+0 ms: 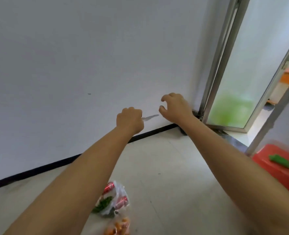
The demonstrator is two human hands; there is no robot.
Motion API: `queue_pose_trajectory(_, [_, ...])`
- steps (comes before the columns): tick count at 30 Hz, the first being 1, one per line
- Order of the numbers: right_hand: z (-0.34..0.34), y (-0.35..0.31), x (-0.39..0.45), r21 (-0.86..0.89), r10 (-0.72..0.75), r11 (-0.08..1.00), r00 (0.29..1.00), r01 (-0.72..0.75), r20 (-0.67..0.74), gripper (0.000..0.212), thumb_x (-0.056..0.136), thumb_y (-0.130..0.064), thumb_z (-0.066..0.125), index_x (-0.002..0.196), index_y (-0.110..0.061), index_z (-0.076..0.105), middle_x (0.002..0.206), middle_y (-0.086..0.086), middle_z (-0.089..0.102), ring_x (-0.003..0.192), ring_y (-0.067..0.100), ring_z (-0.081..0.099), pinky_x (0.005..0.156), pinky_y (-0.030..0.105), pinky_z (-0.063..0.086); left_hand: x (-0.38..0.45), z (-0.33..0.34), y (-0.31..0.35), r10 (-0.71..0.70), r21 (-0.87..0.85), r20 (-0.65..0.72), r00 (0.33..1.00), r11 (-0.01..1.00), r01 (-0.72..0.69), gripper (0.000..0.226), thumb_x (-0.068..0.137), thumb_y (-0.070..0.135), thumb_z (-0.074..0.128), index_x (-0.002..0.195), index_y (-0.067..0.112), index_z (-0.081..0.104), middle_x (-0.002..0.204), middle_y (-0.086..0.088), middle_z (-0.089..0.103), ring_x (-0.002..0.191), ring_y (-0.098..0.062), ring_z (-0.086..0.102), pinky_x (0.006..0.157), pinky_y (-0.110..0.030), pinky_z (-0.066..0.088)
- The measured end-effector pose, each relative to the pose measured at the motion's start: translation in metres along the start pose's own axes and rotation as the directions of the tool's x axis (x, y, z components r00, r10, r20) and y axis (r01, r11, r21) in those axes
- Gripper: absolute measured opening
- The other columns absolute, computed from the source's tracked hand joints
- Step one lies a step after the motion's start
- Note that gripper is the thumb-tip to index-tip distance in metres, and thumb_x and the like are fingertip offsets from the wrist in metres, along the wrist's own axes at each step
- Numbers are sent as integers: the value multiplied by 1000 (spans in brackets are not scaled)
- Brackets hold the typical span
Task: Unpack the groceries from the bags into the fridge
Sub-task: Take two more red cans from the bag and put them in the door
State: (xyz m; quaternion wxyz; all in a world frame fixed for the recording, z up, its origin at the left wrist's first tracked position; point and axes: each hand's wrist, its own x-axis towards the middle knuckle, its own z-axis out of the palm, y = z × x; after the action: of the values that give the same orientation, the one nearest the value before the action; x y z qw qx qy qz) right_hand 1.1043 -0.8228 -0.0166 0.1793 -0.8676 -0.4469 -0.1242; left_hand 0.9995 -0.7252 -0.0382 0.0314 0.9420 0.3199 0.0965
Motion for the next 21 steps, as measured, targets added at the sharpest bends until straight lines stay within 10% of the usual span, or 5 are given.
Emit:
queue_pose_trajectory(13, [233, -127, 110, 75, 118, 986, 939, -149, 324, 36, 92, -24, 45, 122, -7, 55, 122, 12, 59, 115, 27, 51, 92, 36, 45, 124, 117, -232, -12, -77, 322, 947, 996, 39, 29, 92, 10, 44, 116, 9, 62, 119, -13, 56, 97, -25, 51, 73, -30, 38])
queue_pose_trajectory(21, [366, -214, 137, 15, 313, 930, 810, -368, 496, 39, 94, -22, 43, 130, -8, 49, 133, 12, 53, 123, 30, 46, 98, 36, 41, 175, 206, -376, 98, -161, 504, 858, 987, -18, 31, 92, 14, 45, 120, 11, 59, 128, -9, 56, 117, -26, 53, 90, -31, 45])
